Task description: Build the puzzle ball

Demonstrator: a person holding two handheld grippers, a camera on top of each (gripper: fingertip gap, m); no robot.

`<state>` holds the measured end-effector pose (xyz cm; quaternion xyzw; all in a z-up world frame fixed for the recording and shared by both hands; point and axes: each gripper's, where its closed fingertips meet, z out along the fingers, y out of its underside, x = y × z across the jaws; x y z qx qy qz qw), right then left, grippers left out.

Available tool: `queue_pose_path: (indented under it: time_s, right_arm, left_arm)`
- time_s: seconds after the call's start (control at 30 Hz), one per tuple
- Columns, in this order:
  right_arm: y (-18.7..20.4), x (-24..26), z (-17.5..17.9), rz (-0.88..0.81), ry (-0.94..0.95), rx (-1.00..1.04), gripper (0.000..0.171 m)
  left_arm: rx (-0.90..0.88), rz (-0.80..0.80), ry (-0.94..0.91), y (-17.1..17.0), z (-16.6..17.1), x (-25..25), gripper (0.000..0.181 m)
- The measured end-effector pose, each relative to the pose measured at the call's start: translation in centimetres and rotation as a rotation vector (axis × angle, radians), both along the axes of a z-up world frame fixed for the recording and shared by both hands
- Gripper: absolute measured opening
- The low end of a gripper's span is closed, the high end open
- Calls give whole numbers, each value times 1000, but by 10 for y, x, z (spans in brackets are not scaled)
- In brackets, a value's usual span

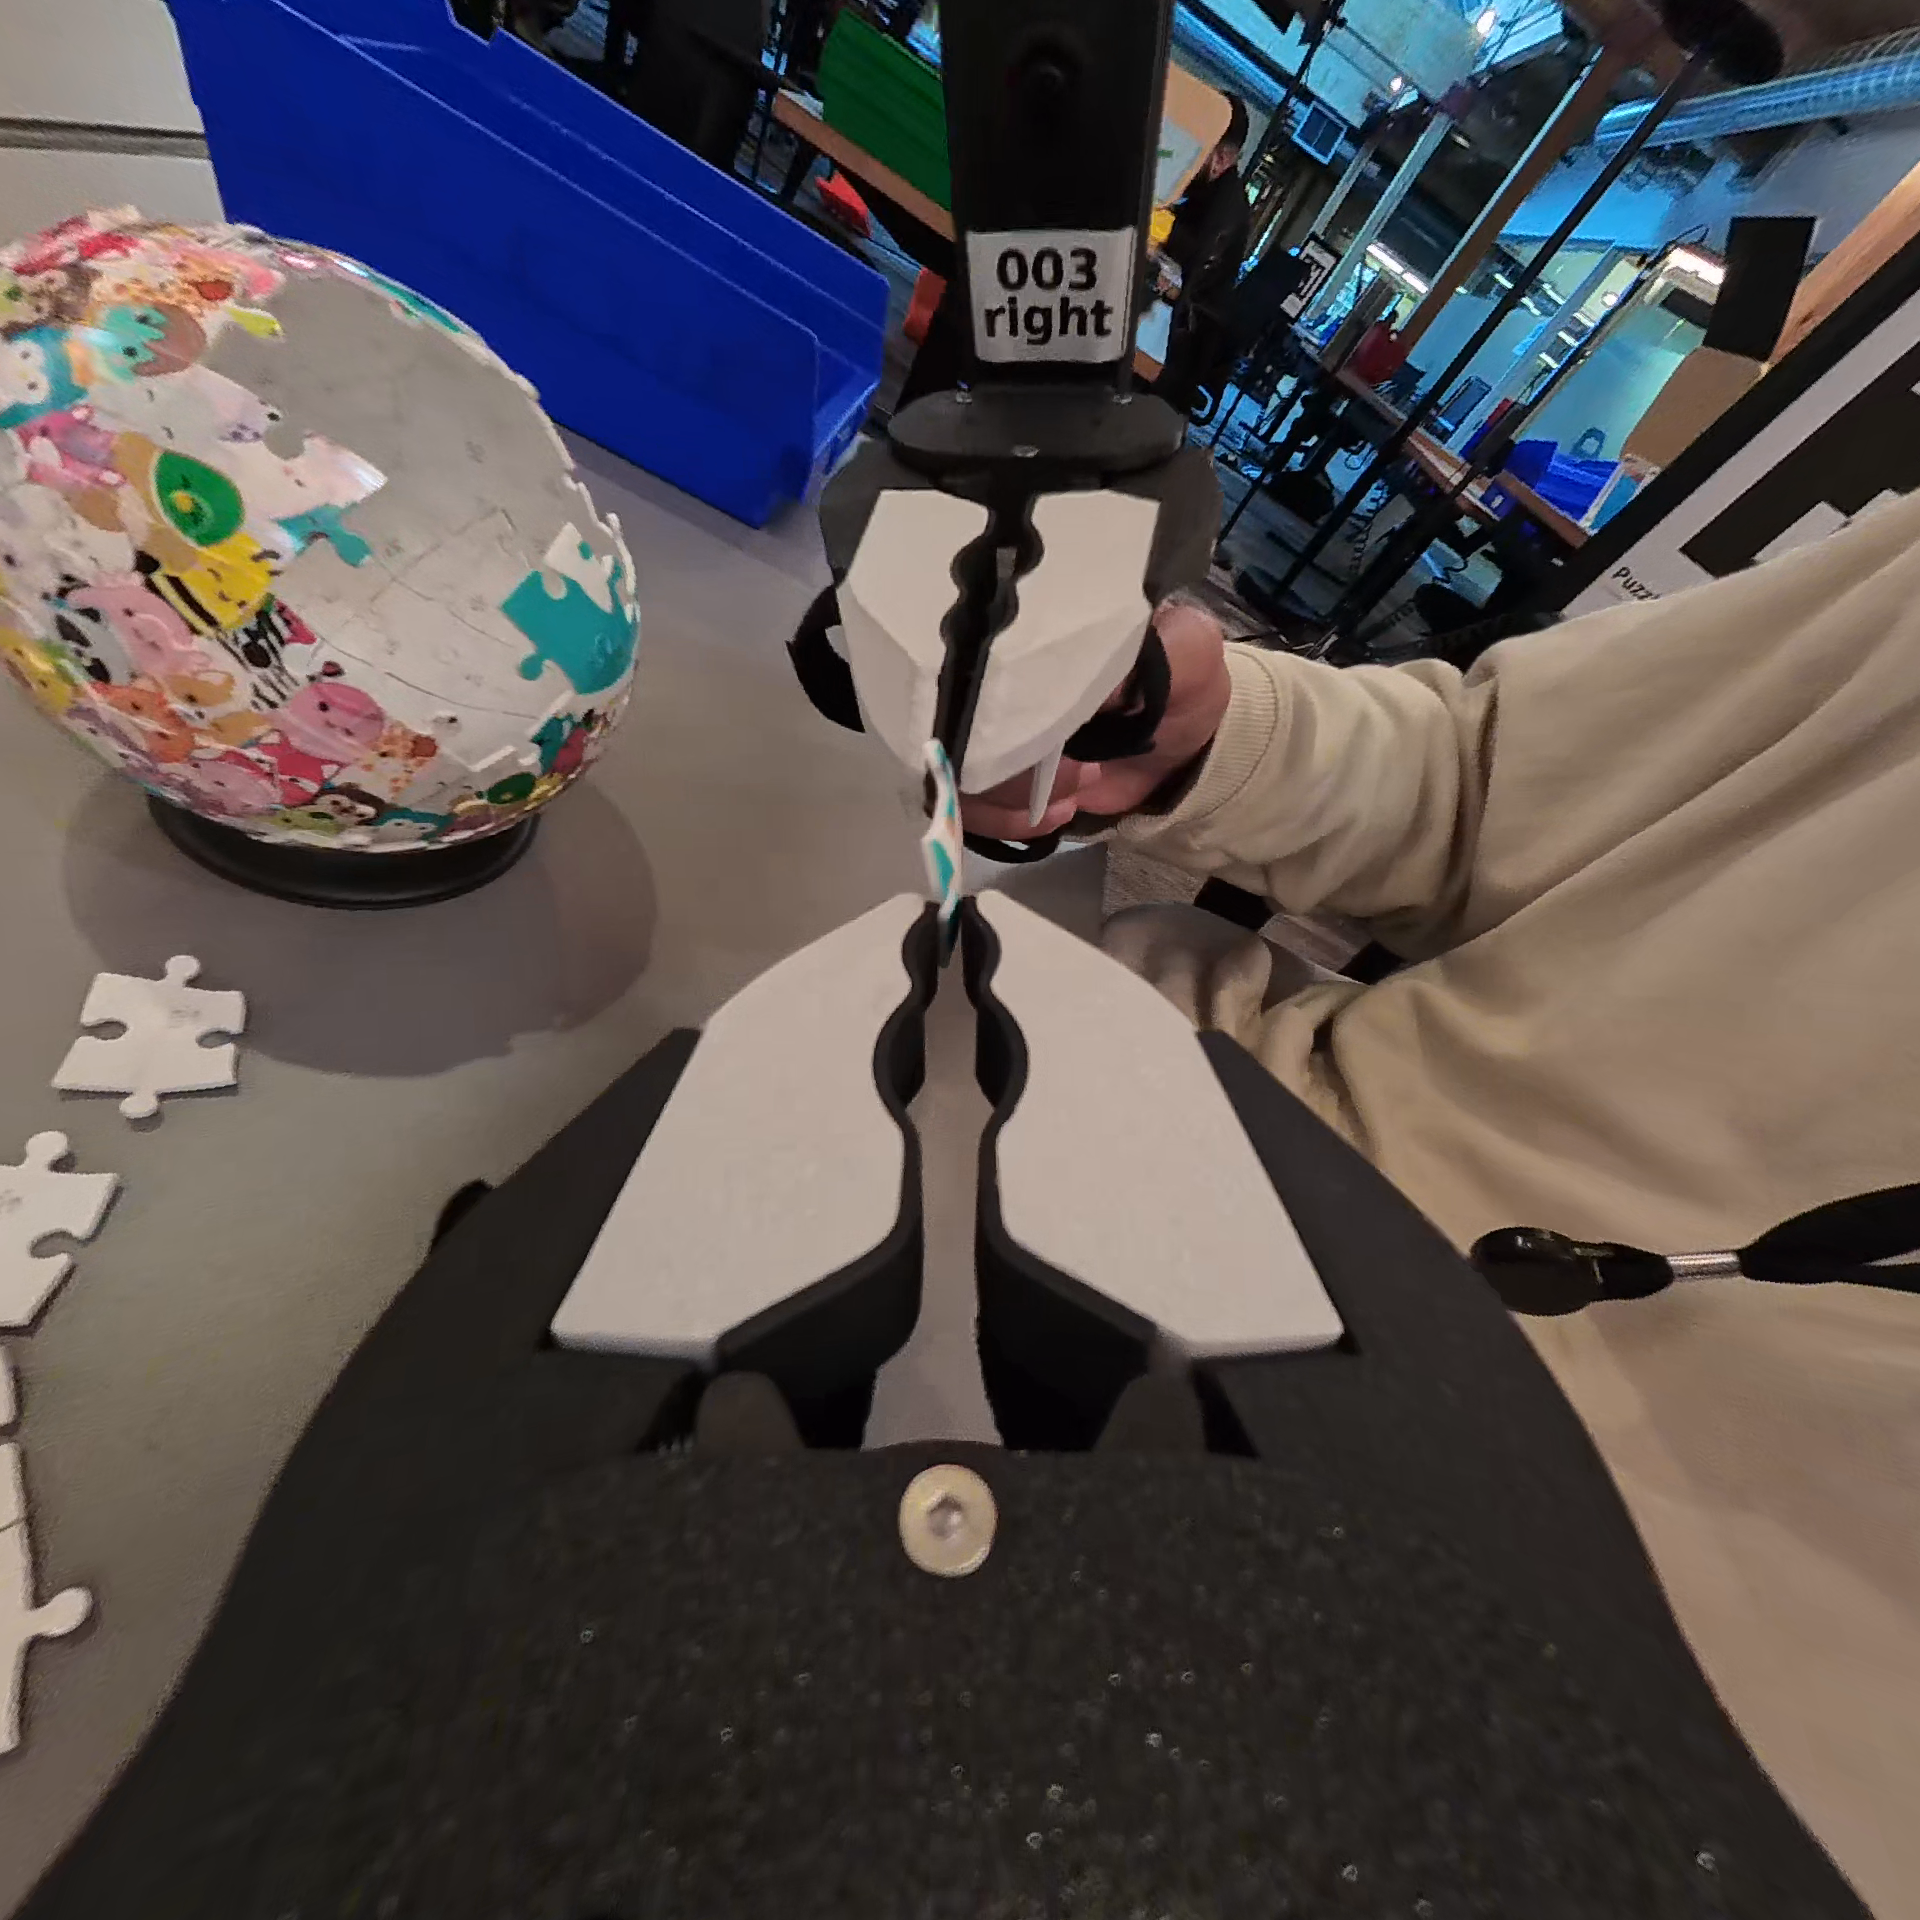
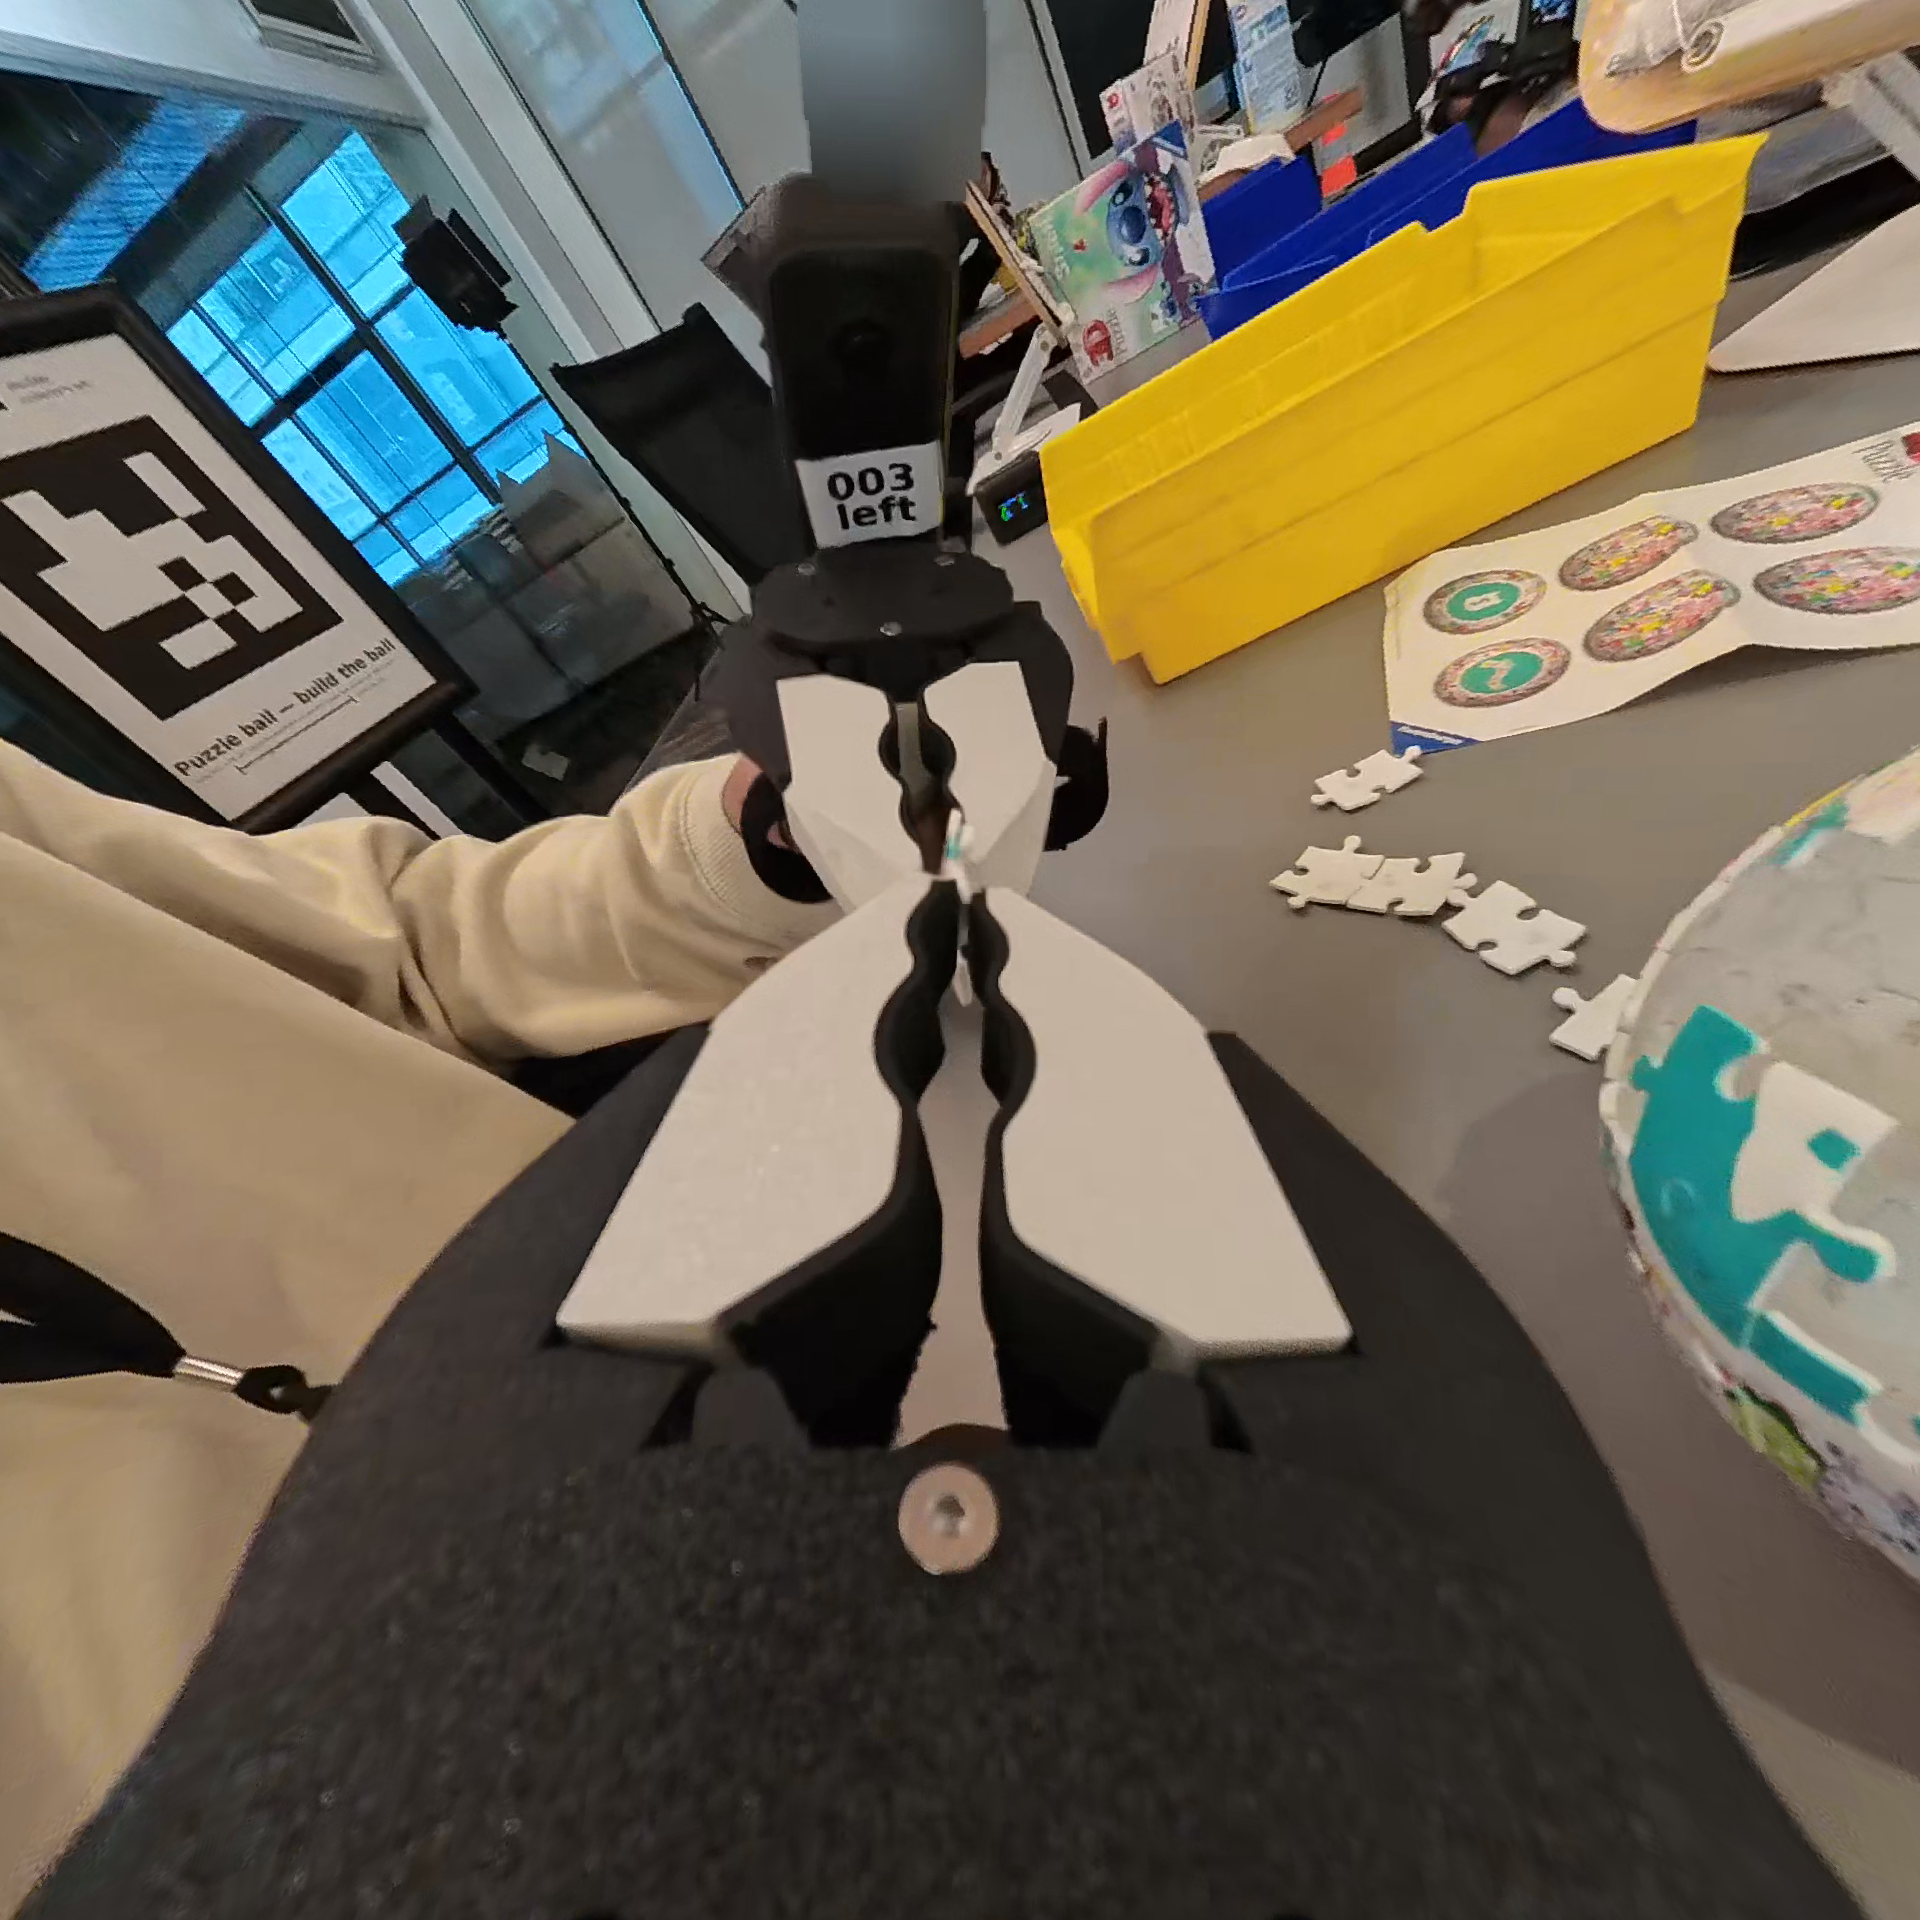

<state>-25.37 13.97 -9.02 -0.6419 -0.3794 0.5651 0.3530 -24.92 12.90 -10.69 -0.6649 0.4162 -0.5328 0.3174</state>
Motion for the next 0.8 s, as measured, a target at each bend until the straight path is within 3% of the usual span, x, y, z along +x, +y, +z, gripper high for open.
queue_pose_path:
  time_s: [0.57, 0.7, 0.8]
  right_arm:
    - [-11, 0, -27, -12, -100, 12, 3]
    - [2, 16, -19, -32, -153, 135, 13]
    - [-3, 17, -17, 56, -237, 211, 19]
  left_arm:
    - [-99, -32, -91, 3, 9, -1, 1]
    - [-13, -58, 78, -1, -7, -5, 1]
    - [33, -85, 193, -8, -23, -5, 1]
